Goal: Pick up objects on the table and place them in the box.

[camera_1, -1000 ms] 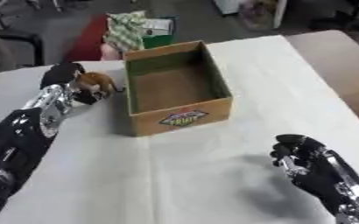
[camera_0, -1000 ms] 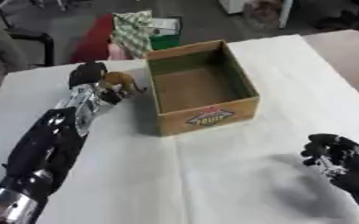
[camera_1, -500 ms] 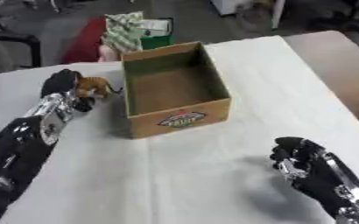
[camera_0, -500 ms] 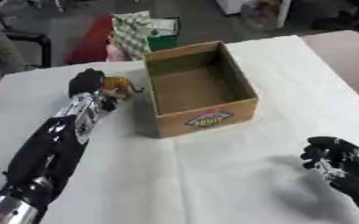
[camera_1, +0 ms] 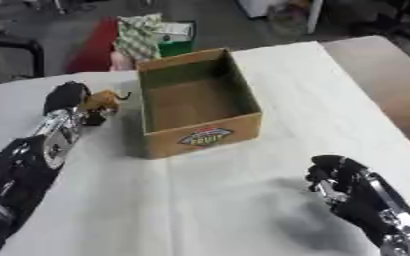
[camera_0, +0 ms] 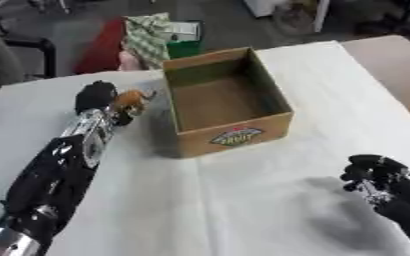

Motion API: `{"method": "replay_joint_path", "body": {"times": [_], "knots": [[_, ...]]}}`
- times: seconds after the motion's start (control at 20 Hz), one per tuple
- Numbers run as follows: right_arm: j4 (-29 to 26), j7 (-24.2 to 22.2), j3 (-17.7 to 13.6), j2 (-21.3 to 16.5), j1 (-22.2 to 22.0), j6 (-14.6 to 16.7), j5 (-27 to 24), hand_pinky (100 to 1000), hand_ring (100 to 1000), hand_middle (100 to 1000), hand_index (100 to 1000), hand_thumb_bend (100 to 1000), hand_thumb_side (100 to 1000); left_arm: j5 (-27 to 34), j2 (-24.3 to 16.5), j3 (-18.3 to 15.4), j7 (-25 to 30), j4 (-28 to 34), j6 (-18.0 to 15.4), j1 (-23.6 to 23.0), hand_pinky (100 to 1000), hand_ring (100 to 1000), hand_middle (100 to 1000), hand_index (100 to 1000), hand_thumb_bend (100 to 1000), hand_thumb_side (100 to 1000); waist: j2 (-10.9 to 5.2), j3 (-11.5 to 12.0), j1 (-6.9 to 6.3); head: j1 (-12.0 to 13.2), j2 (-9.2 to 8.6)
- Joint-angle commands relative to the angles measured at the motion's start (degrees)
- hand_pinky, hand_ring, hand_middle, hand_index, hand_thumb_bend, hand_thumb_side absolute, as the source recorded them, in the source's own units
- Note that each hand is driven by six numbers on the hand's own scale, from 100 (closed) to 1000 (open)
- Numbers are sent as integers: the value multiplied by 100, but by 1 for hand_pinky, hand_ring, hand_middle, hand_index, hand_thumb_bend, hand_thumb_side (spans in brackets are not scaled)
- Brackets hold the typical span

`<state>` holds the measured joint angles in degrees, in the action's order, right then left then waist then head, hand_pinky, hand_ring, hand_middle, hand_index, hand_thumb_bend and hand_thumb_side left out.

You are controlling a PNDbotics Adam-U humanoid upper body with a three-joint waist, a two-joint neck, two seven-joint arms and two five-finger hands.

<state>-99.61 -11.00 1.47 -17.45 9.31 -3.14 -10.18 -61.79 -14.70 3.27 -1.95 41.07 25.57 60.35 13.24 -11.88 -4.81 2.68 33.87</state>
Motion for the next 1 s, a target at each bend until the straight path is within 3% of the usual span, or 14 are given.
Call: {"method": "replay_joint_path", "body": {"times": [0.05,0.6,1.0], "knots": [[-93,-5,-20,-106,28,17,-5,629,675,606,738,100,200,83,-254,70,189,273,-96,216,575,429,327,426,100,243,-143,17,43,-40,-7],[-88,18,-42,-123,-10,32,-24,628,675,606,738,100,201,270,-489,476,2412,1367,-798,499,578,428,324,425,100,250,-219,73,69,-105,31],[-90,-12,-4,-117,6,31,-49,628,676,606,738,100,200,68,-117,873,3119,2082,-1148,700,585,429,322,427,100,237,-242,10,97,-80,46]]}}
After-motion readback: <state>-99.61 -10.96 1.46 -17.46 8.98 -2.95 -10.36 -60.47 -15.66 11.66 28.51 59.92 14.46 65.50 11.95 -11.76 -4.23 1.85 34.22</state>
